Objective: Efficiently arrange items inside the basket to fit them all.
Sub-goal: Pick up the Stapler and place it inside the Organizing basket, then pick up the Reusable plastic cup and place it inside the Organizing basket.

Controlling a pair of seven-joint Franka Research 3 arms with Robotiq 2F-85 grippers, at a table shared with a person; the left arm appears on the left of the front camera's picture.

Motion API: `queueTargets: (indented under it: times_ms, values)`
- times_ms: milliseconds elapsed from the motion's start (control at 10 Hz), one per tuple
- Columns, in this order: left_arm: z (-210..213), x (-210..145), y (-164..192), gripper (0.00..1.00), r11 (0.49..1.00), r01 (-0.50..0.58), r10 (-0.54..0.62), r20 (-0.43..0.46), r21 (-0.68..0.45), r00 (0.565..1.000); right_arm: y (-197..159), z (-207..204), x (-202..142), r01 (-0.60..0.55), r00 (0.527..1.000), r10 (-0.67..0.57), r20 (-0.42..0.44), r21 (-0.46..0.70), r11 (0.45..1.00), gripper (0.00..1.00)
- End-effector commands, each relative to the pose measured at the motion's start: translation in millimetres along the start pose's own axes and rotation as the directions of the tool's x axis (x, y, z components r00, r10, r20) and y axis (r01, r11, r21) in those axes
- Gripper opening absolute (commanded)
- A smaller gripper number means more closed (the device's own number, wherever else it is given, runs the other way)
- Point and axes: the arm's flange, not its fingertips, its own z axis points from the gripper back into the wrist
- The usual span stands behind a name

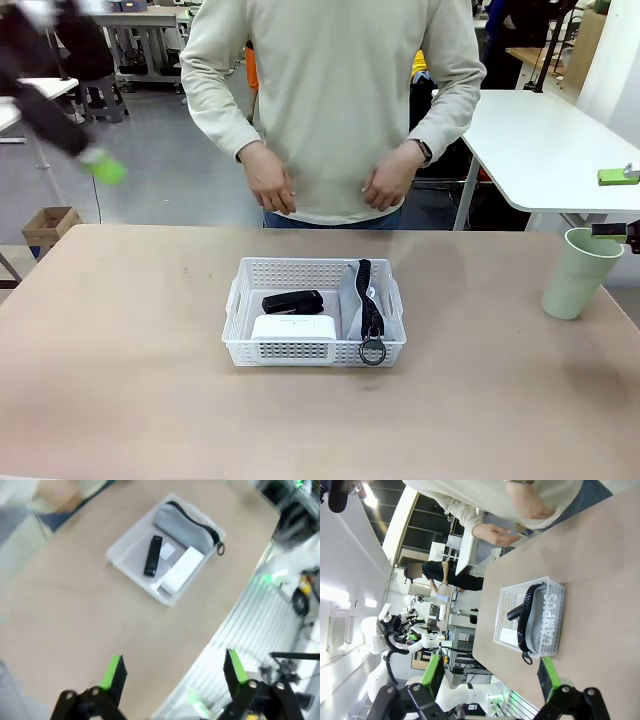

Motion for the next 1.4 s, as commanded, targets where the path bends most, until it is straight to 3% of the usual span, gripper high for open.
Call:
queueTargets:
  times_ms: [0, 200, 300, 400, 500, 600, 700, 1300]
  values:
    - [38, -79, 62, 1.00, 0.963, -0.215, 0.251, 0.247, -0.165, 0.936, 2, -2, 1, -0.006, 1.000, 0.006, 0.014, 0.021, 1.000, 1.00]
    - [45, -173, 118, 1.00, 0.878, -0.183, 0.405, 0.483, -0.441, 0.777, 2, -2, 1, -0.006, 1.000, 0.006, 0.014, 0.021, 1.000, 1.00]
    - [30, -214, 145, 1.00, 0.816, -0.192, 0.520, 0.548, -0.545, 0.656, 2, -2, 1, -0.006, 1.000, 0.006, 0.014, 0.021, 1.000, 1.00]
    - [14, -235, 164, 1.00, 0.765, -0.178, 0.586, 0.555, -0.619, 0.591, 2, -2, 1, -0.006, 1.000, 0.006, 0.014, 0.021, 1.000, 1.00]
    - [-1, -242, 177, 1.00, 0.735, -0.143, 0.571, 0.491, -0.663, 0.657, 2, -2, 1, -0.006, 1.000, 0.006, 0.014, 0.021, 1.000, 1.00]
    - [-19, -235, 188, 1.00, 0.703, -0.249, 0.579, 0.334, -0.666, 0.744, 2, -2, 1, -0.006, 1.000, 0.006, 0.014, 0.021, 1.000, 1.00]
    - [15, -261, 156, 1.00, 0.790, -0.251, 0.569, 0.516, -0.559, 0.640, 2, -2, 1, -0.006, 1.000, 0.006, 0.014, 0.021, 1.000, 1.00]
    - [15, -261, 156, 1.00, 0.790, -0.251, 0.569, 0.516, -0.559, 0.640, 2, -2, 1, -0.006, 1.000, 0.006, 0.014, 0.021, 1.000, 1.00]
